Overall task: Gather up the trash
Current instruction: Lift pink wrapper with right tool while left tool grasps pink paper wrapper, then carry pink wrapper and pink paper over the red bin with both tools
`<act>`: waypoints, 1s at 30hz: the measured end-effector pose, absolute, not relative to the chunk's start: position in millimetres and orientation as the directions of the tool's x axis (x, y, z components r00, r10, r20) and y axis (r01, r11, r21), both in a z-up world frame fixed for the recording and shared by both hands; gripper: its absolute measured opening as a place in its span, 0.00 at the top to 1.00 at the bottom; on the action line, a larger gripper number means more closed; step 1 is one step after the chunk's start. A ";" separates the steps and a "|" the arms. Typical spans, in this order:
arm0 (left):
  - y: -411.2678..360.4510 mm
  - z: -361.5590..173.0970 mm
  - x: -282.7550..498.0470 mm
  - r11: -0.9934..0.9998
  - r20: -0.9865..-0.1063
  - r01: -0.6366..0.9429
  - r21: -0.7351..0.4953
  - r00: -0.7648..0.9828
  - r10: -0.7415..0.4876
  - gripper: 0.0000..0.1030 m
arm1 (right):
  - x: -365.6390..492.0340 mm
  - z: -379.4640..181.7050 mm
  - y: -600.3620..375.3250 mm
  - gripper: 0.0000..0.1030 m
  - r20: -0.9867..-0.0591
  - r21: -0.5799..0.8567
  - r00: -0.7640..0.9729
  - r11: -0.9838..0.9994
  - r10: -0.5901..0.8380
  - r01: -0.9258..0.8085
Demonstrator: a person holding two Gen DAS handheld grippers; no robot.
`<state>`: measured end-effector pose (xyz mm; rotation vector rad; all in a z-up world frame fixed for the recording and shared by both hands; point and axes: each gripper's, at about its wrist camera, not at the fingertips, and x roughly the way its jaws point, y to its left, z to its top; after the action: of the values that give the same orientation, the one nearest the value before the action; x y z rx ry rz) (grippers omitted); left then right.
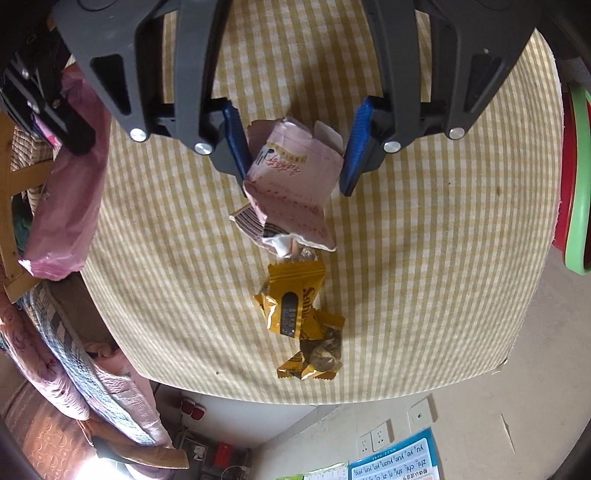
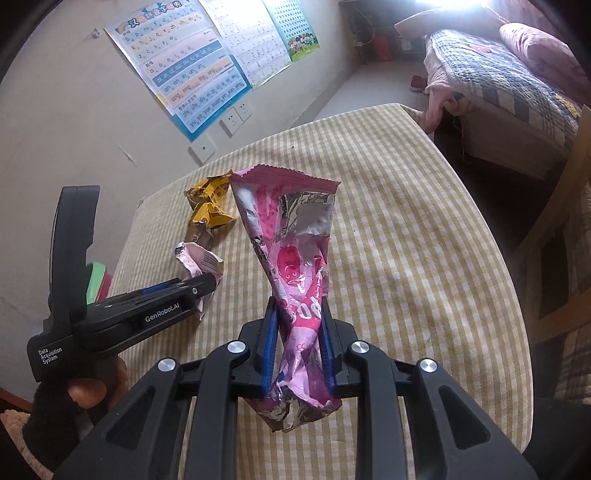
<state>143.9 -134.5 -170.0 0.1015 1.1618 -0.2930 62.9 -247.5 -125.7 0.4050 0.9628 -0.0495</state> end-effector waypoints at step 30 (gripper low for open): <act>-23.8 -79.0 63.7 0.987 -0.794 0.151 -0.060 0.592 -0.139 0.56 | 50.7 -87.9 -149.1 0.80 -0.789 0.276 0.570 0.961 0.228 -0.002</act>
<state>63.7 -23.8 -79.0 0.0146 0.9215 -0.1688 50.7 -149.1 -87.9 0.2566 0.9569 0.1369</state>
